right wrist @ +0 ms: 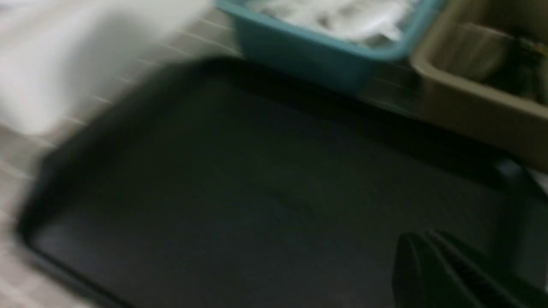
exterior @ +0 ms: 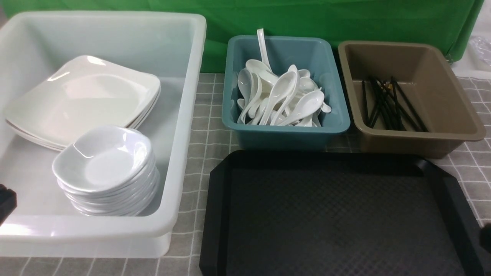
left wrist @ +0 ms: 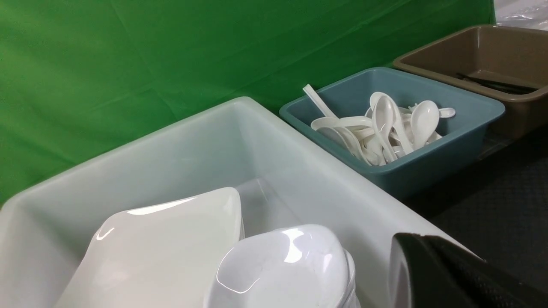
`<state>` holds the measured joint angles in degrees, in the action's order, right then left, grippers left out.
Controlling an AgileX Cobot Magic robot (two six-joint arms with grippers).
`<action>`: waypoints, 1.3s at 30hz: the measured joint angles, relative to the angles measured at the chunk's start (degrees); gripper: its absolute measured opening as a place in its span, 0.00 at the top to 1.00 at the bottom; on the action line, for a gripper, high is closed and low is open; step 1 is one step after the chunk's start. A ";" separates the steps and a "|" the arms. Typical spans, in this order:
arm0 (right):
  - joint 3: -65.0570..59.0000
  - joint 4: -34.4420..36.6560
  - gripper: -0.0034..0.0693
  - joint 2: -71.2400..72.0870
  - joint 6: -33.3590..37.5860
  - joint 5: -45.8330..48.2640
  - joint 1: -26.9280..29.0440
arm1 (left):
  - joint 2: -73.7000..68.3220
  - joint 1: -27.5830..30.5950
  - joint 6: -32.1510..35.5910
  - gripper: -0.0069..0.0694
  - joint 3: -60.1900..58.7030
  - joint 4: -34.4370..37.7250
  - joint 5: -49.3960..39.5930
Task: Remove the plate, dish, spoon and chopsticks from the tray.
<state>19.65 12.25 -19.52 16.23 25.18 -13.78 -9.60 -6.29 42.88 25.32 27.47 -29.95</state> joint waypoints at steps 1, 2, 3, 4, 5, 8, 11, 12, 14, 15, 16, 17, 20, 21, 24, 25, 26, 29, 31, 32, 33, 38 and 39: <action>-3.52 0.07 0.93 3.58 0.46 -1.34 2.89 | 0.00 0.00 0.00 0.90 0.00 0.00 0.00; -6.12 0.11 0.93 5.30 0.53 -2.27 3.97 | 0.00 0.00 0.00 0.90 0.00 0.00 0.00; -8.53 0.11 0.93 7.86 0.58 -3.37 5.00 | 0.00 0.00 0.00 0.90 0.00 0.00 0.00; -11.21 0.11 0.93 10.18 0.85 -4.91 5.75 | 0.00 0.00 0.00 0.90 0.00 0.00 0.00; -14.31 0.02 0.93 12.55 0.97 -6.65 6.19 | 0.00 0.00 0.00 0.90 0.00 0.00 0.00; -18.24 -0.02 0.93 16.24 0.78 -8.94 6.32 | 0.00 0.00 0.00 0.90 0.00 -0.05 0.00; -19.93 -0.14 0.93 18.95 -2.07 -9.90 6.32 | 0.00 0.00 0.00 0.90 0.00 -0.05 0.00; -19.99 -0.14 0.93 19.21 -2.39 -10.21 6.32 | 0.00 0.00 0.00 0.90 0.00 -0.05 0.00; -19.99 -0.14 0.93 19.42 -3.09 -11.08 6.32 | 0.00 0.00 0.00 0.90 0.00 -0.05 0.00; -19.99 -0.14 0.93 19.42 -3.17 -11.27 6.32 | 0.00 0.00 0.00 0.90 0.00 -0.05 0.00; -19.99 -0.14 0.93 19.46 -3.23 -11.44 6.32 | 0.00 0.00 0.00 0.90 0.00 -0.05 0.00; -19.99 -0.14 0.93 19.46 -3.29 -11.51 6.32 | 0.00 0.00 0.00 0.90 0.00 -0.05 0.00; -19.99 -0.14 0.92 19.46 -3.32 -11.69 6.32 | 0.00 0.00 0.00 0.90 0.00 -0.05 0.00; -19.99 -0.14 0.92 19.46 -3.32 -11.75 6.32 | 0.00 0.00 0.00 0.90 0.00 -0.05 0.00; -19.99 -0.14 0.91 19.46 -3.32 -11.75 6.36 | 0.00 0.00 0.00 0.90 0.00 -0.15 0.00; -19.99 -0.14 0.91 19.46 -3.37 -11.75 6.36 | 0.00 0.00 0.00 0.90 0.00 -0.17 0.00; -19.99 -0.14 0.90 19.46 -3.37 -11.75 6.36 | 0.00 0.00 0.00 0.90 0.00 -0.17 0.00; -19.99 -0.14 0.89 19.46 -3.37 -11.87 6.36 | 0.00 0.00 0.00 0.90 0.00 -0.21 0.00; -19.99 -0.14 0.88 19.46 -3.37 -11.93 6.43 | 0.00 0.00 0.00 0.90 0.00 -0.21 0.00; -19.99 -0.14 0.88 19.46 -3.37 -11.93 6.43 | 0.00 0.00 0.00 0.90 0.00 -0.21 0.00; -19.99 -0.14 0.88 19.46 -3.37 -11.93 6.43 | 0.00 0.00 0.00 0.90 0.00 -0.21 0.00; -19.99 -0.14 0.85 19.46 -3.37 -11.93 6.43 | 0.00 0.00 0.00 0.90 0.00 -0.21 0.05; -19.99 -0.14 0.85 19.46 -3.37 -11.93 6.43 | 0.00 0.00 0.00 0.90 0.00 -0.21 0.30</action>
<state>-0.34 12.12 -0.06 12.86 13.25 -7.35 -9.60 -6.29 42.88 25.32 27.25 -29.65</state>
